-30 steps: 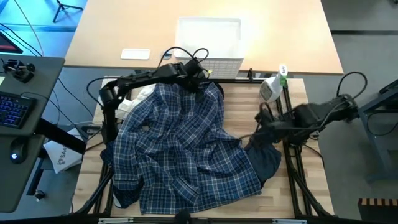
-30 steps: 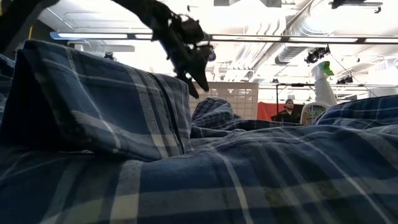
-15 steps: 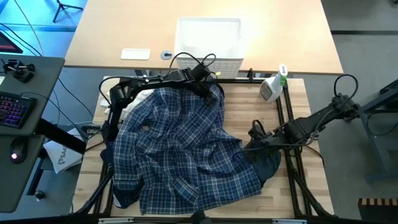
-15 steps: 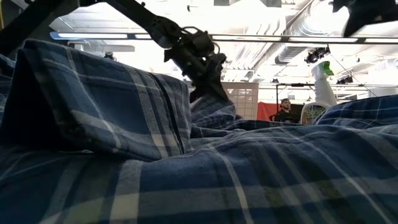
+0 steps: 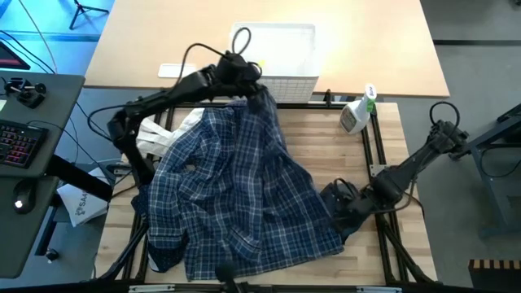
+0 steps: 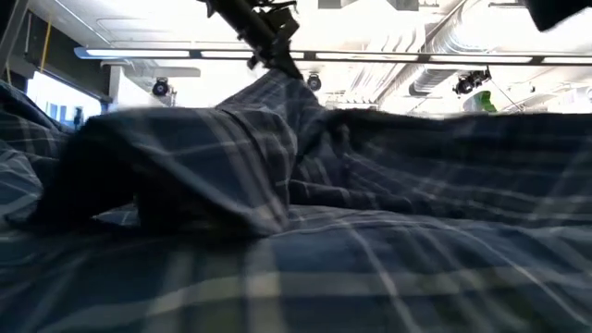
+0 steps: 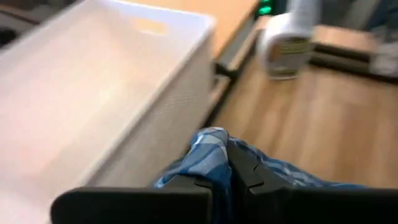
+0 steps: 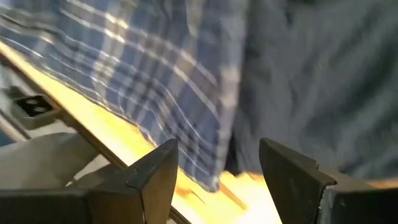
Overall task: Fold Laundry from Bin
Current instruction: Fold the blue checkered long sleeve
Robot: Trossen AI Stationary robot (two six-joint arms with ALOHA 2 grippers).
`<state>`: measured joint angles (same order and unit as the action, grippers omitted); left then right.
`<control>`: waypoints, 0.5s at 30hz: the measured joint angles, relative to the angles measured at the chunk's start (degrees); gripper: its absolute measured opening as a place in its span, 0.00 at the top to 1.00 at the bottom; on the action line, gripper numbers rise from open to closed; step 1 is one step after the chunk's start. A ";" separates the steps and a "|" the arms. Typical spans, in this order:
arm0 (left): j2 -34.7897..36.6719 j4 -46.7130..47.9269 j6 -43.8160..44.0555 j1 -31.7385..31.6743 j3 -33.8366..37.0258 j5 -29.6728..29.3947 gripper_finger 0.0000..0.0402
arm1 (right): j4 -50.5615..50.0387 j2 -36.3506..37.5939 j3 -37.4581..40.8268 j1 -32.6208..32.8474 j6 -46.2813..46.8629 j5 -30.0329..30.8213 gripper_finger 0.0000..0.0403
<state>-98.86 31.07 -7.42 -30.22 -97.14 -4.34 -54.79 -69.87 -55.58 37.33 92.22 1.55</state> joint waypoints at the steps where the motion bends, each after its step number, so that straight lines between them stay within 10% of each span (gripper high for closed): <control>1: 0.23 0.92 -0.54 -0.59 0.00 -0.80 1.00 | 0.40 0.00 0.63 0.42 1.62 -0.66 0.45; 15: 0.29 5.60 -0.37 -3.22 0.02 -0.90 1.00 | 19.44 -0.04 12.55 2.47 -1.08 3.19 0.47</control>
<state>-98.56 36.67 -7.79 -33.44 -97.12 -5.23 -35.36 -69.91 -43.02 39.80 91.14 4.74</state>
